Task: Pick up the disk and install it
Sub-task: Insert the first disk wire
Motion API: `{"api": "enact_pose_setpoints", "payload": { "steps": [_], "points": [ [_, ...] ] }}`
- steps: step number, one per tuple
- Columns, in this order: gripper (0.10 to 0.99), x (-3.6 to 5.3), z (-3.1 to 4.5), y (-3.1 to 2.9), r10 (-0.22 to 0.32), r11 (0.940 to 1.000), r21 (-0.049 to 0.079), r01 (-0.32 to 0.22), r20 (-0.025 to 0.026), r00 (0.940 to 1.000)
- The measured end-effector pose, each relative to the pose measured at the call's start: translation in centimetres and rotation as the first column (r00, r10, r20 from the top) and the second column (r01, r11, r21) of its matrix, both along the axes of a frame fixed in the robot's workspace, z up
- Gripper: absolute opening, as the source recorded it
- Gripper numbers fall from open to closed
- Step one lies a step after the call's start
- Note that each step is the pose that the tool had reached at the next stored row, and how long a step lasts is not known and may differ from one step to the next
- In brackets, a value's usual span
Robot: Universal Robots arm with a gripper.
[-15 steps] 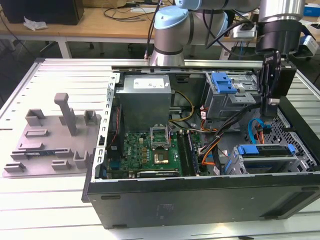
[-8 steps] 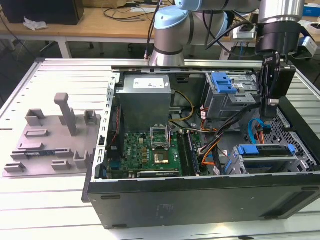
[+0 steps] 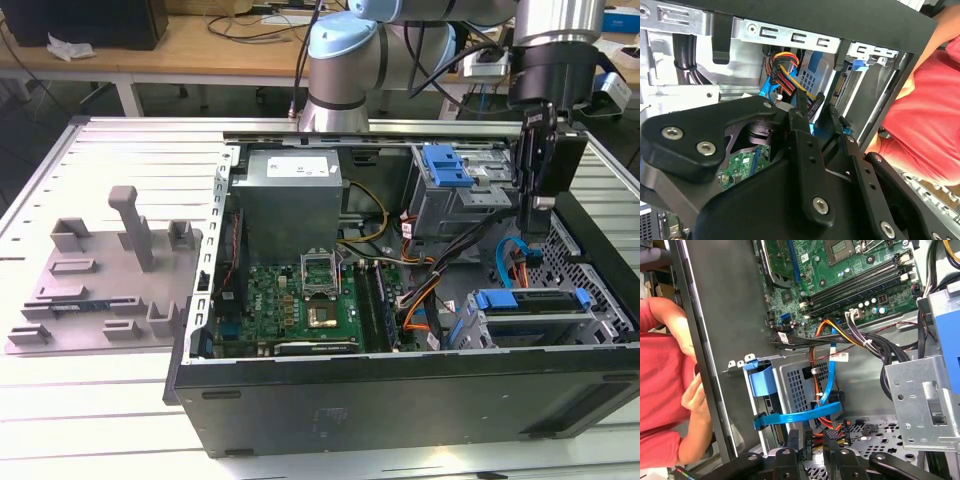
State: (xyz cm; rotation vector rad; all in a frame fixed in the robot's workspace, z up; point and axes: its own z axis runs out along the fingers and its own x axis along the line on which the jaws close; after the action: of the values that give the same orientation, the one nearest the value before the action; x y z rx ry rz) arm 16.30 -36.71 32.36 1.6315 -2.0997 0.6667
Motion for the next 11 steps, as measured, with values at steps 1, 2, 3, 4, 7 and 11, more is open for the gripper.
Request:
{"api": "enact_pose_setpoints", "payload": {
  "steps": [1,2,3,4,7,11],
  "points": [
    [0.325,0.00,-0.01,-0.01,0.001,1.0000,0.000,-0.001,-0.0001,1.0000],
    [0.325,0.00,-0.01,-0.02,0.002,1.0000,0.000,-0.002,0.0000,1.0000],
    [0.325,0.00,-0.01,-0.02,0.003,1.0000,0.000,-0.003,-0.0002,1.0000],
    [0.325,0.00,-0.02,-0.04,0.006,1.0000,0.000,-0.006,-0.0003,1.0000],
    [0.325,0.00,-0.05,-0.11,0.013,0.9999,0.000,-0.013,-0.0005,0.9999],
    [0.325,-0.14,-0.10,-0.33,0.014,0.9999,0.000,-0.014,-0.0005,0.9999]
  ]
}}
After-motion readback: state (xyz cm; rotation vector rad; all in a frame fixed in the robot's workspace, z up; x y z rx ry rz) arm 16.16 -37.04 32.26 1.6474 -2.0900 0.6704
